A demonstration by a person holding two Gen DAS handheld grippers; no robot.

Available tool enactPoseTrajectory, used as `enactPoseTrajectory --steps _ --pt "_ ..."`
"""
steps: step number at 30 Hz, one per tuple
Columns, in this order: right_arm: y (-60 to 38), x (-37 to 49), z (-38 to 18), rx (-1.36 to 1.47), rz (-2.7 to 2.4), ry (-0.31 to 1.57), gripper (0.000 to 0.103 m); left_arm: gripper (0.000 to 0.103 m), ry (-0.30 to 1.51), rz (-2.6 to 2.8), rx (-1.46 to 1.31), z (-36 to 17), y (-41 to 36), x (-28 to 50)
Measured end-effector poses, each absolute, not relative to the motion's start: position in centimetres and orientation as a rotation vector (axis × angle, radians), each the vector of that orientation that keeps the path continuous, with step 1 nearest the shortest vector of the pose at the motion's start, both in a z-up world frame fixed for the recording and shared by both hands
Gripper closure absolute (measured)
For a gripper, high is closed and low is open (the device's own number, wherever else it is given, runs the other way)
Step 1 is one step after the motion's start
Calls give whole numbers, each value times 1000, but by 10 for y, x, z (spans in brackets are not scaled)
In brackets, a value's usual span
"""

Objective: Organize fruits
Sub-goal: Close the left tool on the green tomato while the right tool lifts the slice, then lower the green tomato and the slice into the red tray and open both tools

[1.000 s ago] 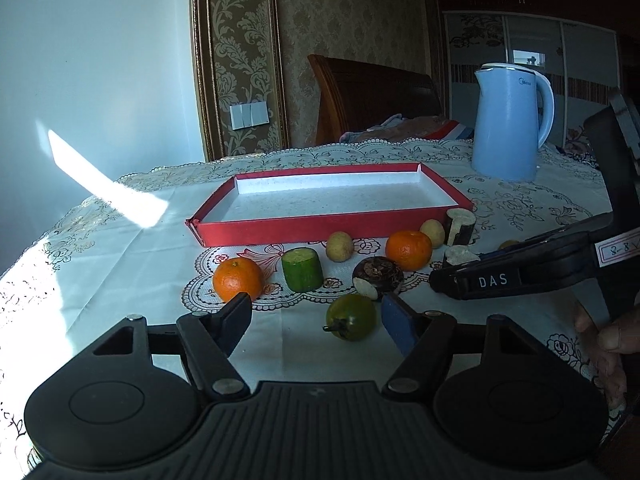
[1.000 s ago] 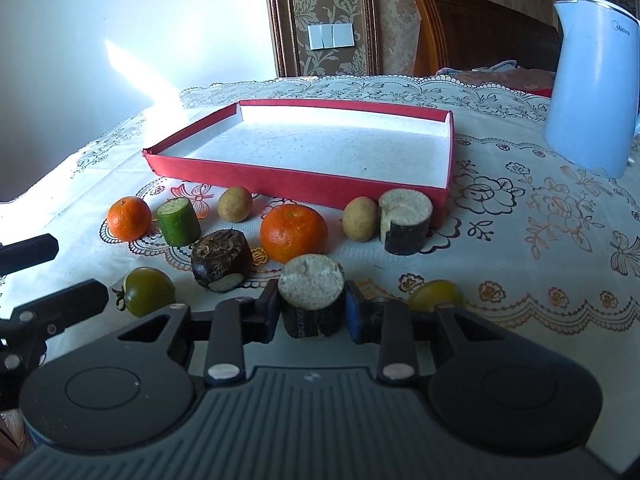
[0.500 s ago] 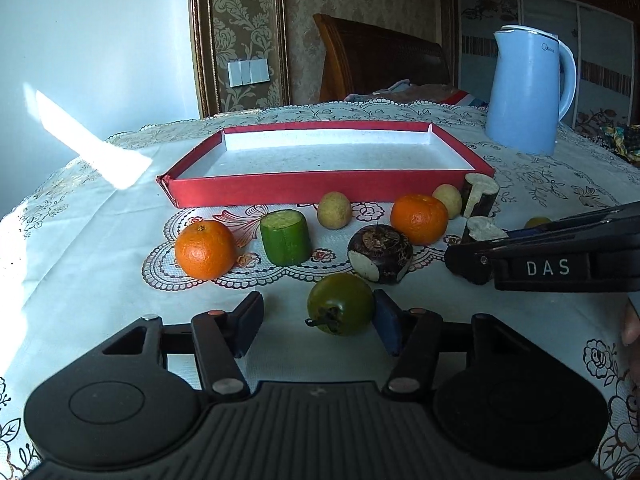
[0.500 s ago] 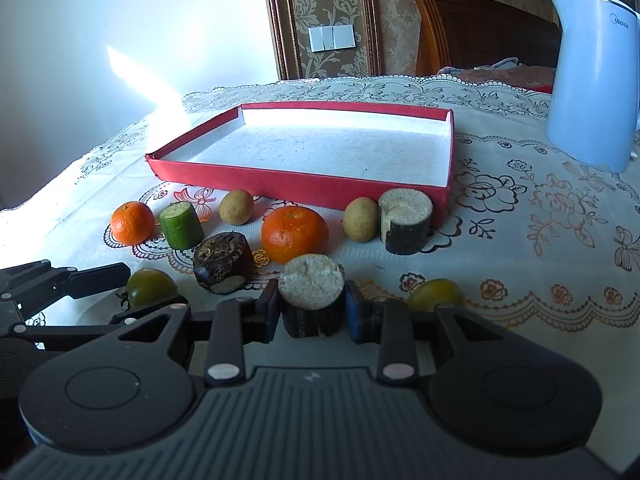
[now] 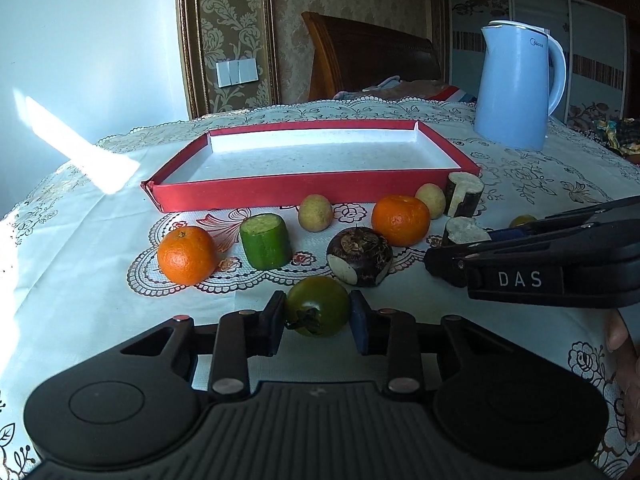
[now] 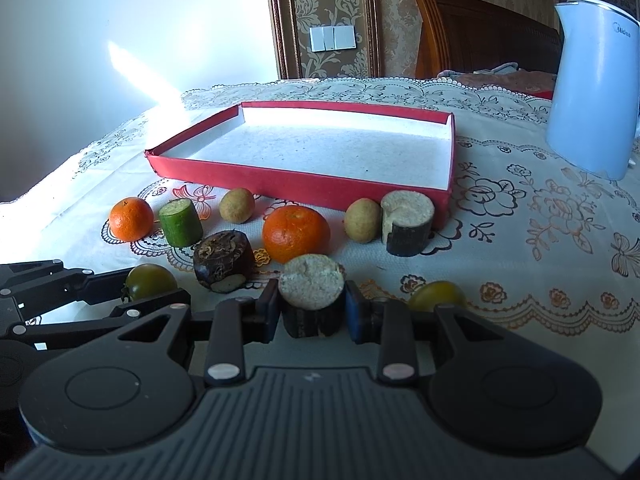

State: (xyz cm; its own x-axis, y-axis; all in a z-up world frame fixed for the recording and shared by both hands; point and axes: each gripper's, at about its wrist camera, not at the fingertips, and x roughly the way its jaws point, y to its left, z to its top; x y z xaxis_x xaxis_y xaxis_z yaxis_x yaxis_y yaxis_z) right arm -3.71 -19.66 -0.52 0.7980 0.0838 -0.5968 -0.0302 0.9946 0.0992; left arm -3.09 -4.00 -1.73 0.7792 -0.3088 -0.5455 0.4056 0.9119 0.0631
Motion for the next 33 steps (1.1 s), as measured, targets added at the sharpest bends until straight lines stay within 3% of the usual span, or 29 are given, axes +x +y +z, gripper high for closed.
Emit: enactPoseTrajectory --steps 33 --pt "-185 -50 18 74 19 531 72 70 483 -193 111 16 -26 -21"
